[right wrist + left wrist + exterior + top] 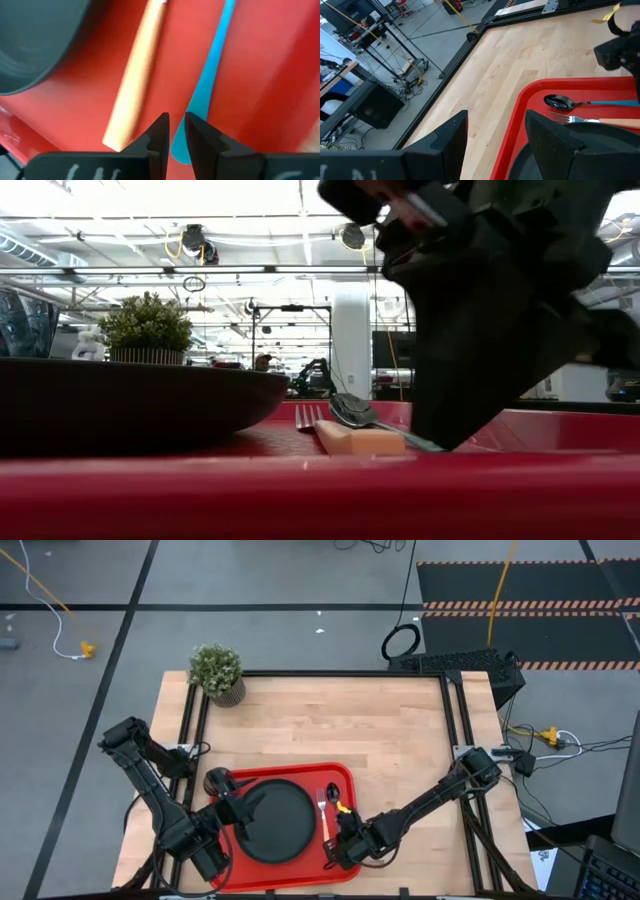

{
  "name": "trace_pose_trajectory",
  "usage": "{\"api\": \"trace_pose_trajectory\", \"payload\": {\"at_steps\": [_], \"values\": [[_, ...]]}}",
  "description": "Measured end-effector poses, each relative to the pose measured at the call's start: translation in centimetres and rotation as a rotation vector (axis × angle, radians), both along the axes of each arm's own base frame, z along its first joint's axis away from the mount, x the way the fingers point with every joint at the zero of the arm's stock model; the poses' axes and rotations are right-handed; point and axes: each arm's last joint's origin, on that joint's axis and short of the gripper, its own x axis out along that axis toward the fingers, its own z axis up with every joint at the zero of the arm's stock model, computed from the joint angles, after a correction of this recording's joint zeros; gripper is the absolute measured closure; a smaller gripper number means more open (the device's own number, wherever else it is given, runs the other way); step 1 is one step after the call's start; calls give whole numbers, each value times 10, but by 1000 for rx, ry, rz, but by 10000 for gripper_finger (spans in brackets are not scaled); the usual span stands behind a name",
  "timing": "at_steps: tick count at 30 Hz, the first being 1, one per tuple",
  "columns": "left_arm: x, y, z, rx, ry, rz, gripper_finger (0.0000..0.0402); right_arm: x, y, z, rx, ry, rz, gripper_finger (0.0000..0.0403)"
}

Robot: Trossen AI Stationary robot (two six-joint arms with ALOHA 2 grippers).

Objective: Pick and place plate/cup/fork/spoon on tray
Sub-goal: Put the blue spoon on the red serving tray on the right side of the orange fork

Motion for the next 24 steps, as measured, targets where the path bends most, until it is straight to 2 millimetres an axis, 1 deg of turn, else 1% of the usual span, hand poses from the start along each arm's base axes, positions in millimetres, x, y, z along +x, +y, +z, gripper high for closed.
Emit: {"api": "trace_pose_trajectory", "payload": {"at_steps": [3, 19, 24], "values": [[0, 0, 0, 0, 0, 0, 202, 4, 3, -5, 19, -22, 9, 351], [0, 0, 0, 1, 1, -1, 202, 4, 3, -4, 37, -20, 18, 351], [0, 0, 0, 4, 3, -3, 202, 7, 5, -2, 23, -57, 89, 351]]}}
